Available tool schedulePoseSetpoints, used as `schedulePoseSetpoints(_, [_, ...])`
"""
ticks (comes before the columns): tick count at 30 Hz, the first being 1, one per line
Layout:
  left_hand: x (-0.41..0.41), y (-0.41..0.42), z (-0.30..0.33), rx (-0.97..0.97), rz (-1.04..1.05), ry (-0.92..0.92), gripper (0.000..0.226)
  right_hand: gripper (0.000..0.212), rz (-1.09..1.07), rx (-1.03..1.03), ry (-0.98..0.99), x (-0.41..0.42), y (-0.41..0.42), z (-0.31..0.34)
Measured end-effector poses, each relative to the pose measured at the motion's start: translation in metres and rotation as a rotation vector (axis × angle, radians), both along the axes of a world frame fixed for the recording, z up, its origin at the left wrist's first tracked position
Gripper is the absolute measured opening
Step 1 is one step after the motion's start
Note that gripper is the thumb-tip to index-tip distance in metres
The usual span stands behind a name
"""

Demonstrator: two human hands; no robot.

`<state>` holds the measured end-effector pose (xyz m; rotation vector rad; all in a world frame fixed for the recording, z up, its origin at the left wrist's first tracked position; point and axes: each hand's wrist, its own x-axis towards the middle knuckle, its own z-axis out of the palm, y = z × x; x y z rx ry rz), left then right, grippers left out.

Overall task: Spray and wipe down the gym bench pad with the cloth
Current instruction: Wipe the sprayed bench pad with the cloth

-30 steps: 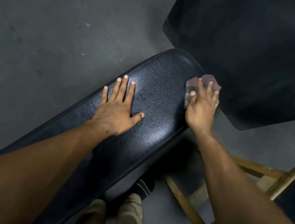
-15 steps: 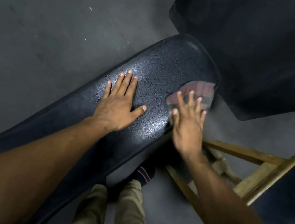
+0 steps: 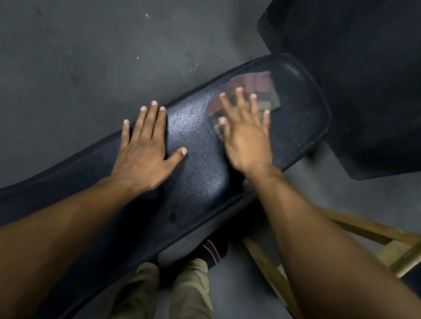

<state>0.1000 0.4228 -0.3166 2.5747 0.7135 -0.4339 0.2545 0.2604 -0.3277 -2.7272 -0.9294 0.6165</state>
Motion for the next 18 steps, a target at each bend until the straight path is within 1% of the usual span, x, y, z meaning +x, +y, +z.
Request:
schedulePoseSetpoints(3, [-0.012,0.002,0.003,0.003,0.029,0.012,0.095,0.055,0.329,-0.009,0.032,-0.034,-0.004,0.006])
schedulePoseSetpoints(5, [-0.021,0.006,0.003,0.007,0.052,0.018,0.095,0.054,0.411,-0.020,0.040,-0.039,-0.027,0.008])
schedulePoseSetpoints(7, [-0.031,0.008,0.001,0.009,0.059,0.024,0.096,0.056,0.356,-0.062,0.021,-0.028,-0.051,0.008])
schedulePoseSetpoints(9, [-0.041,0.010,-0.003,0.007,0.060,0.025,0.096,0.058,0.190,-0.091,0.003,-0.008,-0.060,0.006])
schedulePoseSetpoints(11, [-0.050,0.010,-0.006,0.010,0.056,0.009,0.096,0.056,0.004,-0.081,0.009,0.010,-0.046,0.003])
schedulePoseSetpoints(13, [-0.055,0.008,-0.007,0.013,0.058,-0.011,0.095,0.055,-0.107,-0.054,0.007,0.016,-0.016,0.001])
schedulePoseSetpoints(15, [-0.058,0.008,-0.005,0.006,0.059,-0.014,0.096,0.054,-0.084,-0.025,0.008,0.009,0.017,0.000])
schedulePoseSetpoints(18, [-0.065,0.011,-0.001,0.007,0.067,-0.014,0.099,0.053,0.144,-0.009,0.003,-0.022,0.055,0.003])
